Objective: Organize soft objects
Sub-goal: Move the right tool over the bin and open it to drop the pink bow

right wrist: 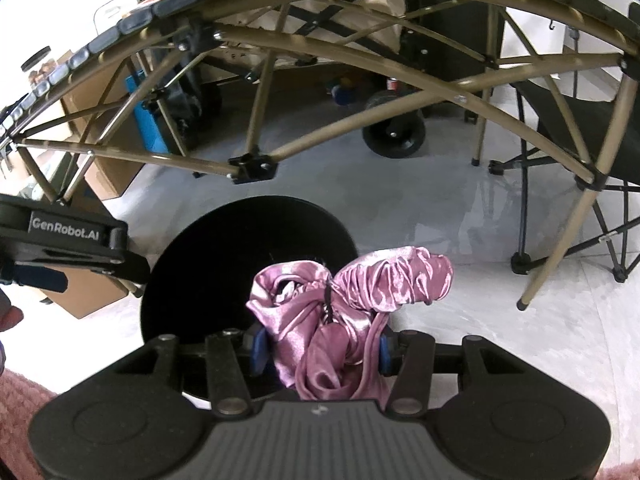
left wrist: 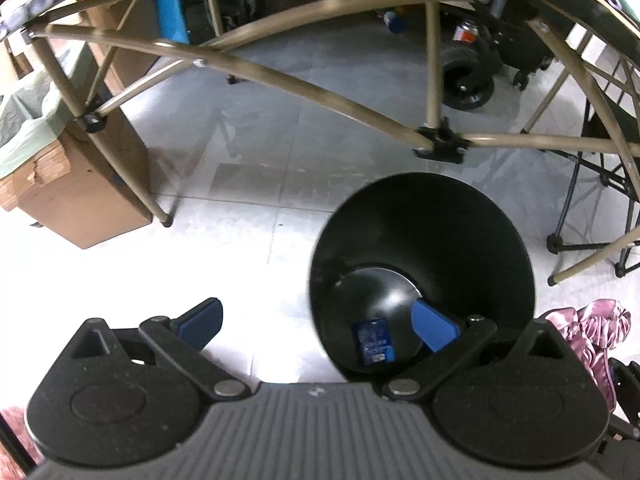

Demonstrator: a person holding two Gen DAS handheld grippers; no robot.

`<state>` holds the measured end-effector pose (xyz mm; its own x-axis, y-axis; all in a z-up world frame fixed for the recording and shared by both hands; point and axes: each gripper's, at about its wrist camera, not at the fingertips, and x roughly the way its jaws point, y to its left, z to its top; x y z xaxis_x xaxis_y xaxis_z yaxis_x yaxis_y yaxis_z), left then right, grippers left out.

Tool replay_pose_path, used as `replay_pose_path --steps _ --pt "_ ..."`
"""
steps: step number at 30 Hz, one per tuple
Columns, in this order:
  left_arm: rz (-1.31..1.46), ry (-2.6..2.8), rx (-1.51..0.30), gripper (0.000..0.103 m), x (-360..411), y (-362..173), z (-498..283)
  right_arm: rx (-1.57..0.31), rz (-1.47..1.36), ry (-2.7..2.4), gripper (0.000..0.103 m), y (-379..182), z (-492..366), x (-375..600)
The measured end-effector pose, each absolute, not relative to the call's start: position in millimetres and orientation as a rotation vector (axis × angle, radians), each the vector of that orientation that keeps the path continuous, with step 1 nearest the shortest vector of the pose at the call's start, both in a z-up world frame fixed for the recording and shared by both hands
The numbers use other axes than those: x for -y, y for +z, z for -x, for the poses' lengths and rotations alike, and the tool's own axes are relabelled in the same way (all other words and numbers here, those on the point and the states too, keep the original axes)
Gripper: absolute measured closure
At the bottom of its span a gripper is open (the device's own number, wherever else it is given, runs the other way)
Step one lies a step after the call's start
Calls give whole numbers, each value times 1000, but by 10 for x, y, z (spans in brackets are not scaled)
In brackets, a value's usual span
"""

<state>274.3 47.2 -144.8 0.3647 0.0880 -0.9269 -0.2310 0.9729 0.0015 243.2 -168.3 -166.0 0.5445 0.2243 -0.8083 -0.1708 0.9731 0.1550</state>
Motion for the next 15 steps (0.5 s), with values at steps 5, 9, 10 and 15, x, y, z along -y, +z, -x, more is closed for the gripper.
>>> replay_pose_path --steps 5,9,10,15 --pt "164 231 -1174 0 -702 -1447 -2683 -977 -46 250 55 -1656 -2506 1467" --pt "186 251 -1172 0 -876 -1450 -2646 -980 -33 259 55 -1655 -2586 1308" --pt "192 256 -1172 0 -922 -1453 -2636 -981 -28 262 55 -1658 -2605 1268" --pt "215 281 -1171 0 -1124 -1469 -2596 -991 -5 270 55 -1695 -2695 1061"
